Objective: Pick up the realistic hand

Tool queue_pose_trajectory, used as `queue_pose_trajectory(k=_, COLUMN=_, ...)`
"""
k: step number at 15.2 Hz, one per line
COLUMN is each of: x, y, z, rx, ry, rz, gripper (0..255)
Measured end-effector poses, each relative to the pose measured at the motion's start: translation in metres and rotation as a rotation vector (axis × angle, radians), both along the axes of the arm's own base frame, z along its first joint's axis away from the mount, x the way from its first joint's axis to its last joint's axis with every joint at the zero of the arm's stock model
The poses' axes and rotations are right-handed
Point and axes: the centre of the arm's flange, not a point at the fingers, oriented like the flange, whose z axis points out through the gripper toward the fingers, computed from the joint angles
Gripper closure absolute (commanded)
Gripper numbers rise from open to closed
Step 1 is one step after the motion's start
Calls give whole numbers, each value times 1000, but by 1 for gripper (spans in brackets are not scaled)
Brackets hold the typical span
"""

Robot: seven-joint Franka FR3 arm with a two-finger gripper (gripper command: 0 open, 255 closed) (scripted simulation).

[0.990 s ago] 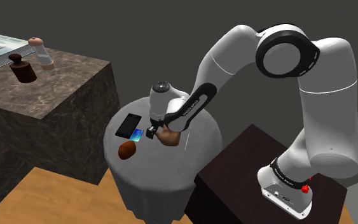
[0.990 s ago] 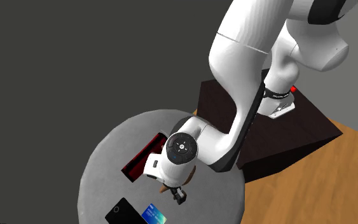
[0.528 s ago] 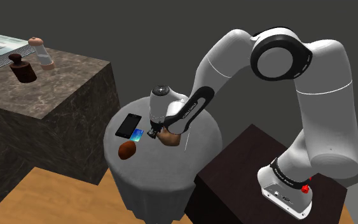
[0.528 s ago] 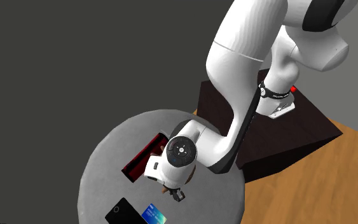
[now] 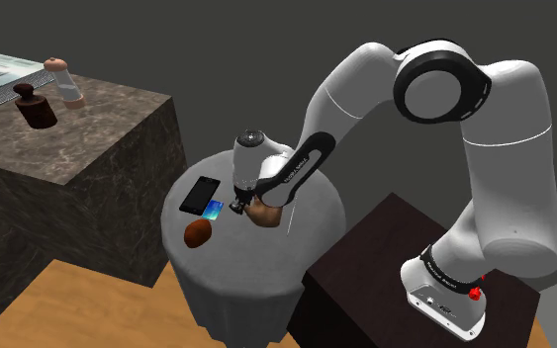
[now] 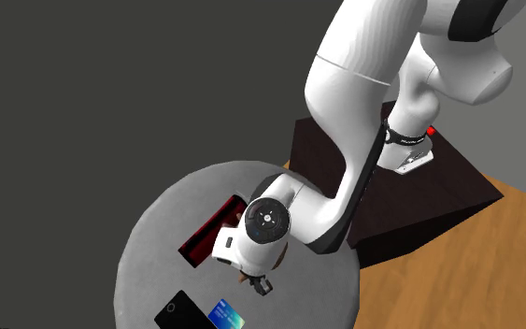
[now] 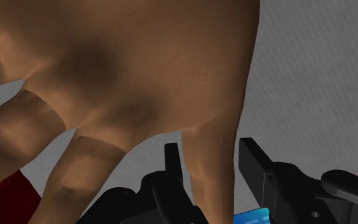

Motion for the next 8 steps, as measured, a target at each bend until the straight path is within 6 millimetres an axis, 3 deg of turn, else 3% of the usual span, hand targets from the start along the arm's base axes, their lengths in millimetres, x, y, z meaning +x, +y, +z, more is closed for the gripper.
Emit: queue_pose_trajectory(k=8, x=0, y=-1, z=41, rx=0, ry=0, rz=0, gripper=255)
